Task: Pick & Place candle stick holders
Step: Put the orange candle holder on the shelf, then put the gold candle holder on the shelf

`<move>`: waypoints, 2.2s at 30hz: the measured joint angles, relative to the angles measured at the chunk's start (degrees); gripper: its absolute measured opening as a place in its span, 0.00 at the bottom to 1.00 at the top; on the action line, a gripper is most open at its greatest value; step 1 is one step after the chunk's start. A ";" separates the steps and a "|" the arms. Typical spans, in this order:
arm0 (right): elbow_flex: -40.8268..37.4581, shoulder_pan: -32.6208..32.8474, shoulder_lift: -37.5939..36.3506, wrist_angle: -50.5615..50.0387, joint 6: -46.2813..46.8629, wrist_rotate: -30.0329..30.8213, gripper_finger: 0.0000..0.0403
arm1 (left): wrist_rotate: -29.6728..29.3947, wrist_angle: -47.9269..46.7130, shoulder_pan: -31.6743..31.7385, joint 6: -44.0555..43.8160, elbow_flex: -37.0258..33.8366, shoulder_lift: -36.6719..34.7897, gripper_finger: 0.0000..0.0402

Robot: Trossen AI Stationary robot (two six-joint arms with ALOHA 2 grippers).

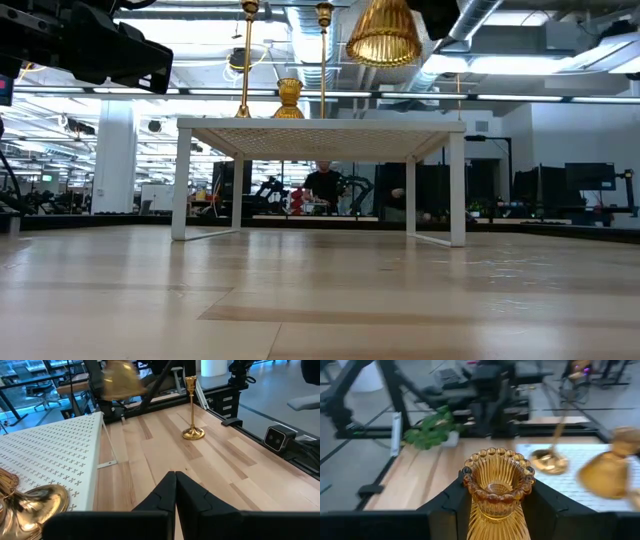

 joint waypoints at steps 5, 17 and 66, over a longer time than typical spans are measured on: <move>0.00 -5.89 -1.75 -2.34 -0.71 -0.03 0.32 | 0.00 0.00 0.01 0.00 0.00 0.00 0.02; 0.00 -19.84 -1.64 -5.18 0.19 -0.54 0.32 | 0.00 0.00 0.01 0.00 0.00 0.00 0.02; -0.04 -18.59 -11.03 -11.15 -1.76 -3.21 0.63 | 0.04 0.20 0.00 -1.04 0.00 0.11 0.02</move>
